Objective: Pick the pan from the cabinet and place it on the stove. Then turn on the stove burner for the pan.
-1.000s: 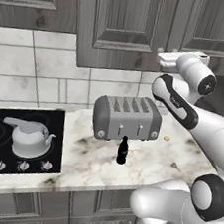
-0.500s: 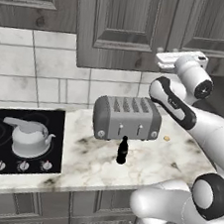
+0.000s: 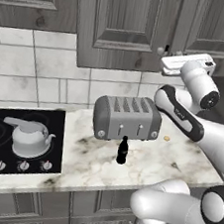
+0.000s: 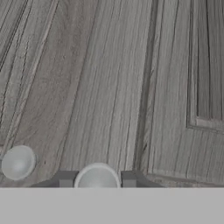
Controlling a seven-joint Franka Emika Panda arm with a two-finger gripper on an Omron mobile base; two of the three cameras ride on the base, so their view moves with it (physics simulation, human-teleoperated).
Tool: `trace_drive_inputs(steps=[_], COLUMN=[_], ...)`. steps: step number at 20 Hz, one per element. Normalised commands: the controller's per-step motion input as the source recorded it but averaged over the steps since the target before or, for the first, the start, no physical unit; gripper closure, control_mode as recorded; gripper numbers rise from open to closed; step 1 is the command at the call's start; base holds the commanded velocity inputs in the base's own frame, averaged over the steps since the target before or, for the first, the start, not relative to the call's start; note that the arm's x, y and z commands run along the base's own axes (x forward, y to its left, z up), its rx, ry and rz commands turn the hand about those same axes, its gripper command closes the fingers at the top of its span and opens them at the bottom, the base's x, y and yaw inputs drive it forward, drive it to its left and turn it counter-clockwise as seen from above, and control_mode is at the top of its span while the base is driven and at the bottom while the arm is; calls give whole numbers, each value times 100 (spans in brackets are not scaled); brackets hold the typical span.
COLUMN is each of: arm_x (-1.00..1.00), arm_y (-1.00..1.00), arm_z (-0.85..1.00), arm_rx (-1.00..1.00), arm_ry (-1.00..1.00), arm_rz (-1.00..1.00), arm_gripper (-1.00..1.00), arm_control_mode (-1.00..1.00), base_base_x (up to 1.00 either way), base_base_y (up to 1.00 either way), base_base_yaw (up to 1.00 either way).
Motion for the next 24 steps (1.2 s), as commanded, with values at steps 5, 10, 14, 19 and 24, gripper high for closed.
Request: trace_drive_inputs(steps=[5,10,14,19,24], arm_x=[-66,-71,-78,-77,-73], arm_y=[-47,-50,-52,-59,-65], arm_z=[47,48,46,42,32], arm_rx=[-3,-2,-1,-3,-4], arm_ry=[0,0,0,0,0], arm_rz=[0,0,0,0,0], arm_gripper=[100,100,100,100,100], arm_control_mode=[-100,-100,-100,-100,-100], base_base_x=[0,0,0,0,0], base_base_y=[0,0,0,0,0], base_base_yaw=[0,0,0,0,0])
